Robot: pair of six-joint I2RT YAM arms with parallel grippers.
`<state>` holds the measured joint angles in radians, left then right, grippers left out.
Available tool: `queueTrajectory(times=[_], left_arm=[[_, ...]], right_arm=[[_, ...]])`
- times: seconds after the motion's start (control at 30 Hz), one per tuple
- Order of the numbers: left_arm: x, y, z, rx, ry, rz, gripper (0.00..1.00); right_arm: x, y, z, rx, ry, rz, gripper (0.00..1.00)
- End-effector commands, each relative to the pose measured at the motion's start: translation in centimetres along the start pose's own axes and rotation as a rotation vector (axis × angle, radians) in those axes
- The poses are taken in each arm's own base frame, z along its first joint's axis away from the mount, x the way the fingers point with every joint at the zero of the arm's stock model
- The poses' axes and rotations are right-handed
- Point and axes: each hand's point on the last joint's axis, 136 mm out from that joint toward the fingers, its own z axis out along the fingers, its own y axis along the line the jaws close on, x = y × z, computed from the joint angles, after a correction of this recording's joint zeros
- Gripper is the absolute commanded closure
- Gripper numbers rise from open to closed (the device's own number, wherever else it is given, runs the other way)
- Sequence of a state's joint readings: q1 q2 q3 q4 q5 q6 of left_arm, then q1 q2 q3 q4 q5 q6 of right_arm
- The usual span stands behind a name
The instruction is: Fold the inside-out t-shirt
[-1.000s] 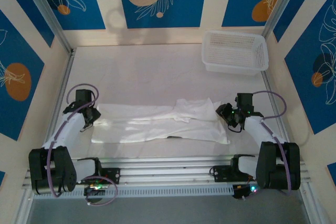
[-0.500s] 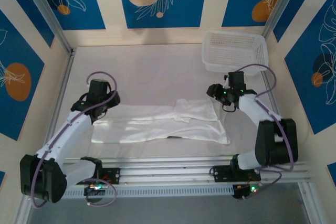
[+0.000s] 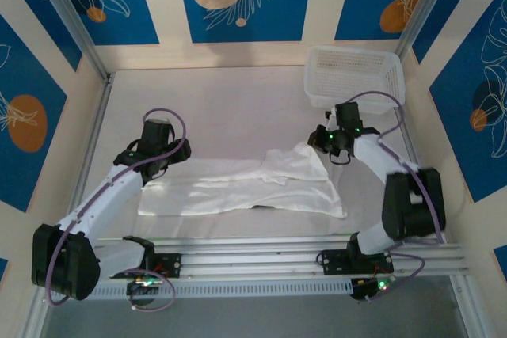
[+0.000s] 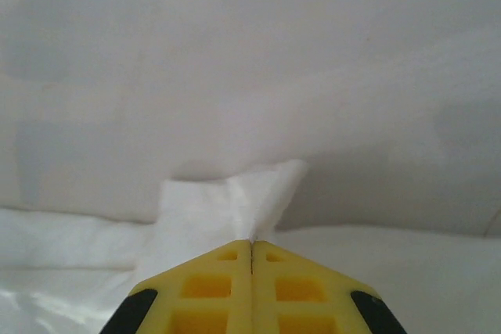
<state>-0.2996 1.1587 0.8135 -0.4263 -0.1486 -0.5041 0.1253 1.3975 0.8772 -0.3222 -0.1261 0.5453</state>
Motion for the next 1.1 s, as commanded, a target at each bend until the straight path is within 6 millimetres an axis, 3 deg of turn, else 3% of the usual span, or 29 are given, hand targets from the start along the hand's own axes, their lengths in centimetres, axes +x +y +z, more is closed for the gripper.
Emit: queueTrajectory(times=[0.0,0.07,0.13,0.17,0.27,0.33,0.4,0.5,0.63,0.73,0.93,1.07], left_arm=[[0.5,0.5,0.4,-0.035,0.012,0.034,0.36],[0.5,0.7,0.7,-0.047,0.007,0.037,0.36],[0.4,1.0,1.0,-0.063,0.006,0.036,0.36],[0.4,1.0,1.1,-0.069,0.004,0.038,0.36],[-0.1,1.2,1.5,-0.093,-0.001,0.045,0.37],[-0.5,1.1,1.4,-0.105,0.003,0.058,0.37],[-0.7,0.9,1.3,-0.099,0.002,0.056,0.37],[-0.4,-0.4,1.3,-0.013,0.007,0.054,0.36],[0.7,-3.9,1.0,0.19,0.041,0.086,0.35],[1.7,-5.8,1.0,0.281,0.072,0.116,0.33],[2.7,-5.8,1.9,0.253,0.112,0.139,0.31],[2.9,-5.8,2.1,0.254,0.123,0.139,0.3]], right_arm=[[5.3,-1.2,-2.7,0.001,-0.002,0.051,1.0],[9.9,-3.0,-4.1,-0.031,-0.049,0.146,1.0],[12.2,-3.7,-5.7,-0.101,-0.137,0.18,1.0],[12.8,-3.9,-6.6,-0.136,-0.19,0.169,0.92],[12.1,-3.4,-9.8,-0.19,-0.359,0.101,0.59],[10.6,-3.4,-11.7,-0.155,-0.455,0.078,0.46],[8.7,-1.9,-12.2,-0.175,-0.488,0.019,0.42],[7.2,0.4,-9.5,-0.187,-0.321,-0.04,0.41],[7.3,3.0,-4.0,-0.138,0.002,-0.123,0.4],[7.4,4.0,-0.6,-0.096,0.11,-0.185,0.38],[7.7,5.8,4.5,-0.163,0.237,-0.177,0.37],[8.6,6.0,5.9,-0.168,0.294,-0.163,0.38]])
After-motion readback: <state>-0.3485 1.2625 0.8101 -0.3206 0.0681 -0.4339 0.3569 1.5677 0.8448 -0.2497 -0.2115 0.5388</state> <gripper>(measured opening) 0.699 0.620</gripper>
